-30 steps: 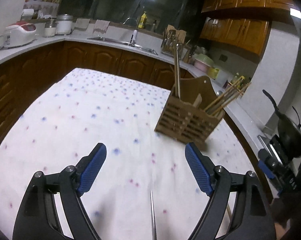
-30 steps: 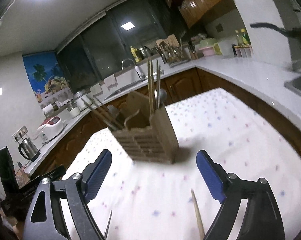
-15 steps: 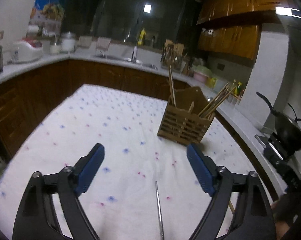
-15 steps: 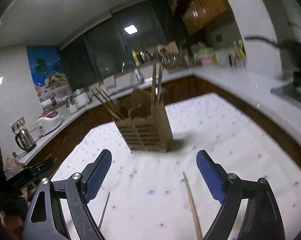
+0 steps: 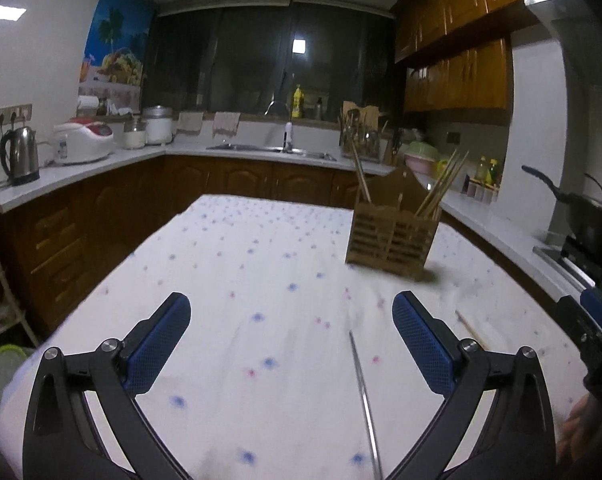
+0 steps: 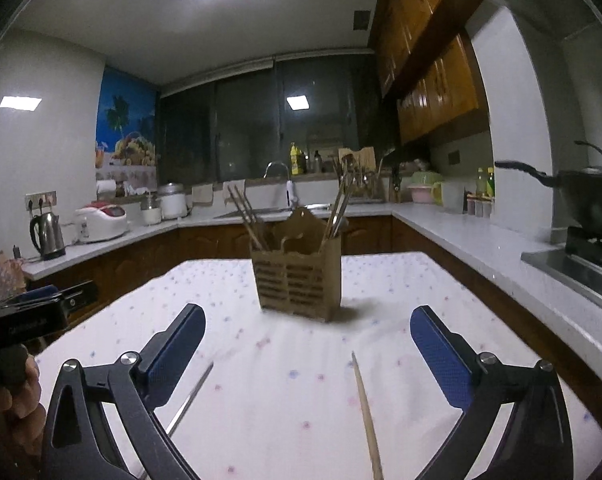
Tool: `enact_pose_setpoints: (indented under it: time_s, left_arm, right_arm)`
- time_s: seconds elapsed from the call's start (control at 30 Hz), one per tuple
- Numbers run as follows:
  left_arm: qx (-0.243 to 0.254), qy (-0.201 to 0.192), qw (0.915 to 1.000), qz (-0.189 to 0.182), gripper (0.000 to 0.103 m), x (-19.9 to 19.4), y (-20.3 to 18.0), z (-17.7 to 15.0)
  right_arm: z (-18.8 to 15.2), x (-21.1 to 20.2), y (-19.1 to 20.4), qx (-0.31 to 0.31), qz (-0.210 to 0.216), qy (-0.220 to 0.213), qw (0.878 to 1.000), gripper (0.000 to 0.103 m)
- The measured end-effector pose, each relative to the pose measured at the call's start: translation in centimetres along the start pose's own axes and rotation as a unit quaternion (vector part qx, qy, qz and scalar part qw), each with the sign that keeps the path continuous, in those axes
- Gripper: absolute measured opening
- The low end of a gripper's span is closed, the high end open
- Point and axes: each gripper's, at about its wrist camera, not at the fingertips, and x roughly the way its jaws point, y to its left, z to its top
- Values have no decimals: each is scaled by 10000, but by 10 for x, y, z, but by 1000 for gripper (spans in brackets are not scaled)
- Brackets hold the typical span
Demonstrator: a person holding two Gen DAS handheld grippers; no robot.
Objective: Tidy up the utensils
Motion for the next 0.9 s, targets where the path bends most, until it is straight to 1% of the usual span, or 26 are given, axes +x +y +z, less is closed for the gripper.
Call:
enact_pose_setpoints:
  time_s: [0.13,0.2,0.3,0.53,0.9]
  left_arm:
    - [-54,167,9998,-38,103,0,3,-15]
    - [-80,164,9998,-15,103,-4,4,-20]
    - [-72,92,9999,43,103,-7,5,-22]
    - [88,-221,9993,294,103,-20,1,-28]
    - [448,-356,9979,313,103,-29,-16,-34]
  right_arm:
    - [-13,-7,1,17,-24,113,9999,103]
    - [-17,-9,1,30,-34,137,9999,103]
    - [-23,-13,2,43,-60,172,9998,103]
    - [-28,-20,-2,123,-67,134,9998,103]
    - [-31,-33,-13,234,-191,13,9995,103]
